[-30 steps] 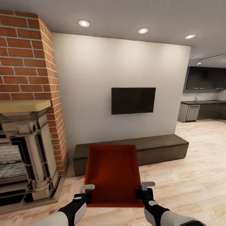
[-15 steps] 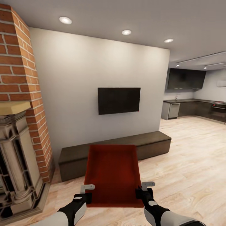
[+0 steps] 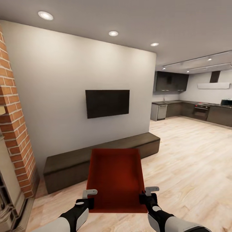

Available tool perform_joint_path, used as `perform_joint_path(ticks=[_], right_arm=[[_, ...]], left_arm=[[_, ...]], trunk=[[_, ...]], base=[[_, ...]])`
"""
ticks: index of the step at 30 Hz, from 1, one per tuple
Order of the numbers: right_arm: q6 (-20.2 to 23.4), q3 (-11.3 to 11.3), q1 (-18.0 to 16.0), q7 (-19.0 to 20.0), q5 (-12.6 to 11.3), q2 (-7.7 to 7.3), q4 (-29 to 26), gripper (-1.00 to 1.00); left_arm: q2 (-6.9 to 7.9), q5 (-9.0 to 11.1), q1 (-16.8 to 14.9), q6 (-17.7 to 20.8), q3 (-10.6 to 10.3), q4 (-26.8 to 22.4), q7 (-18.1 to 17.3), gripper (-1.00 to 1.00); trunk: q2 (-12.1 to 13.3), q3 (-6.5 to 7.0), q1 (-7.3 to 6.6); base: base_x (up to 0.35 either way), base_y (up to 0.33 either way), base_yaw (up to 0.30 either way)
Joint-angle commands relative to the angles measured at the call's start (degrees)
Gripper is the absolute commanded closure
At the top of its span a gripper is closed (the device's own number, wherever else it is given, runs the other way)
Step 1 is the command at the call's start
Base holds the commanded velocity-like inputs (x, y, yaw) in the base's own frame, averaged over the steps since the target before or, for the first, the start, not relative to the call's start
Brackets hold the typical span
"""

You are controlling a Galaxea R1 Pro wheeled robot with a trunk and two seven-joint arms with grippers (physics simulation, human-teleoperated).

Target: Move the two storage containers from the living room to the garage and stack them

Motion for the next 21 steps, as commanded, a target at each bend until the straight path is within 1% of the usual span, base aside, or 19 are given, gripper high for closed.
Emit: perform_joint_path(ticks=[1, 21], right_arm=[[-0.2, -1.6, 0.0, -0.1, -1.0, 0.02, 0.2, 1.0], [-0.2, -1.6, 0.0, -0.1, -1.0, 0.02, 0.2, 1.0]], left_arm=[[0.08, -0.7, 0.0, 0.0, 0.3, -0.3, 0.6, 1.0], [0.08, -0.7, 0.0, 0.0, 0.3, -0.3, 0.6, 1.0]], trunk=[[0.0, -0.01, 0.02], [0.0, -0.01, 0.02]], base=[[0.0, 0.0, -0.285], [0.0, 0.0, -0.285]])
